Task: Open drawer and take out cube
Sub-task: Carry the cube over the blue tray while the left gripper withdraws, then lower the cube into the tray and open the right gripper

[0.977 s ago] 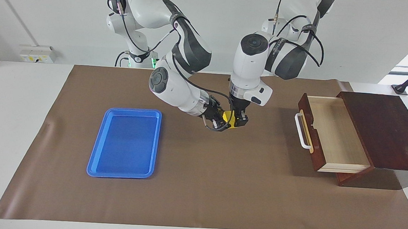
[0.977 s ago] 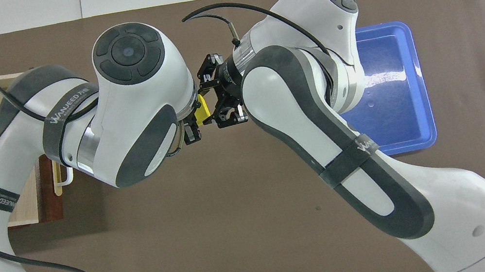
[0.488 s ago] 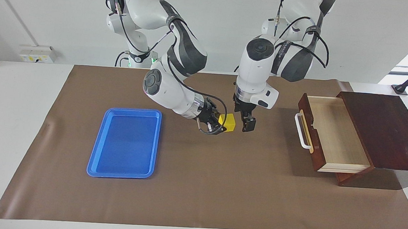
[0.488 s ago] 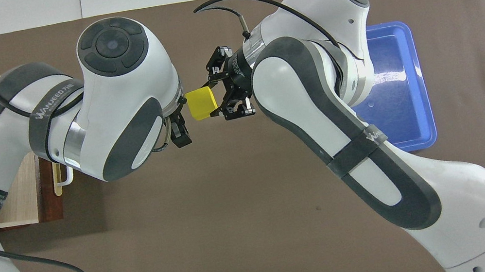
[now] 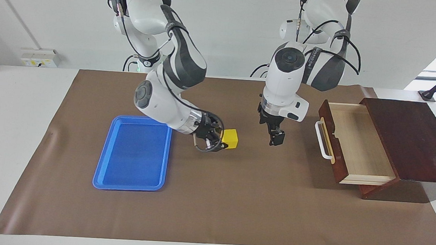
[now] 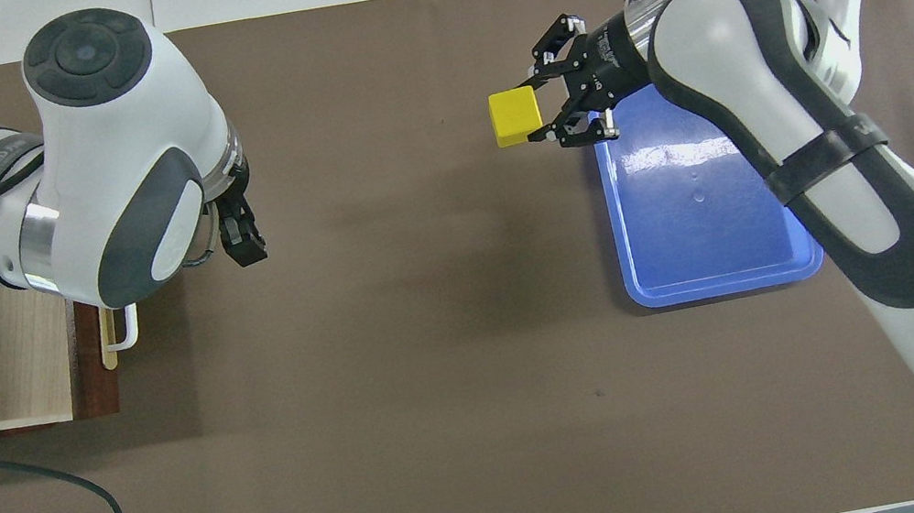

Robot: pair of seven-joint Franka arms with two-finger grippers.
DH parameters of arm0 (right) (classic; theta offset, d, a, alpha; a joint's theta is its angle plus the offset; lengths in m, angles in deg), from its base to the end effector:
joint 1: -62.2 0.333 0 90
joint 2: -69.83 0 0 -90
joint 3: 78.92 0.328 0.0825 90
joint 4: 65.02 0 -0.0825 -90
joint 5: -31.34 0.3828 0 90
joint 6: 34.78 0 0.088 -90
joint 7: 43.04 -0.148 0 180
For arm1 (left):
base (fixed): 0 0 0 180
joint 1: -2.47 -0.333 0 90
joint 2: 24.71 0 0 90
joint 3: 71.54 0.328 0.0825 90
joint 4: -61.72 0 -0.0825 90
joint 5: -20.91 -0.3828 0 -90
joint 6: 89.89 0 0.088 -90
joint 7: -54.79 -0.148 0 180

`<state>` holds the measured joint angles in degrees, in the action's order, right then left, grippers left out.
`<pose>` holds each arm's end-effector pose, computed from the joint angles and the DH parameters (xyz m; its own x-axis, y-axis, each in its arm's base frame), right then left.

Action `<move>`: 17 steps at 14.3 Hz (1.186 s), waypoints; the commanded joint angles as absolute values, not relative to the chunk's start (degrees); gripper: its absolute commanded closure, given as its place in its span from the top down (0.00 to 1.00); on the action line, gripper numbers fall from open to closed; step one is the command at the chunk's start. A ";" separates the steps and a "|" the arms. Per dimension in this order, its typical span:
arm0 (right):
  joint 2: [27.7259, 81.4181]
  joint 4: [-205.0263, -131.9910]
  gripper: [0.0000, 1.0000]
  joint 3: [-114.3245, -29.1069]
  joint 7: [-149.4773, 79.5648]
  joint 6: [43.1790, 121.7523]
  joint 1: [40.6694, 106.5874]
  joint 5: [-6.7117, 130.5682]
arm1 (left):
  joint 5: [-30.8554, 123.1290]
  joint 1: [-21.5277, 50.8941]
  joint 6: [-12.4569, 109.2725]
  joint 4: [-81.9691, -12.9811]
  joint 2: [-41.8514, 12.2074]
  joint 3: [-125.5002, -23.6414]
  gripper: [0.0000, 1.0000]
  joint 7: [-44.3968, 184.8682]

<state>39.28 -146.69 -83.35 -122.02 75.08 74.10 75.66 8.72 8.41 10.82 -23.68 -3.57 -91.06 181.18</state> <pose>0.6987 0.1783 0.3803 0.0350 -0.7758 -0.6301 -0.9990 -0.0446 -0.0005 0.6155 -0.2335 0.4347 -0.1566 0.9809 0.1158 0.9871 0.1593 -0.0151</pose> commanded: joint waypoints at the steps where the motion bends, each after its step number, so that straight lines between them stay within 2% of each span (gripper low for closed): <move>1: 41.26 -149.74 0.00 -82.78 -119.60 72.63 68.03 76.60 | 9.05 7.74 11.36 -27.56 -6.06 -87.47 1.00 172.42; 5: 44.50 -157.89 0.00 -82.70 -109.96 70.86 61.16 76.60 | 9.13 7.74 14.88 -30.30 -6.95 -81.49 1.00 162.13; 9: 48.02 -168.36 0.00 -82.70 -106.24 73.58 57.11 77.13 | 9.22 7.65 14.79 -30.30 -6.95 -77.18 1.00 152.46; 17: 50.66 -177.77 0.00 -82.70 -100.36 79.46 55.44 78.18 | 11.42 7.30 14.88 -27.67 -6.34 -68.92 1.00 137.34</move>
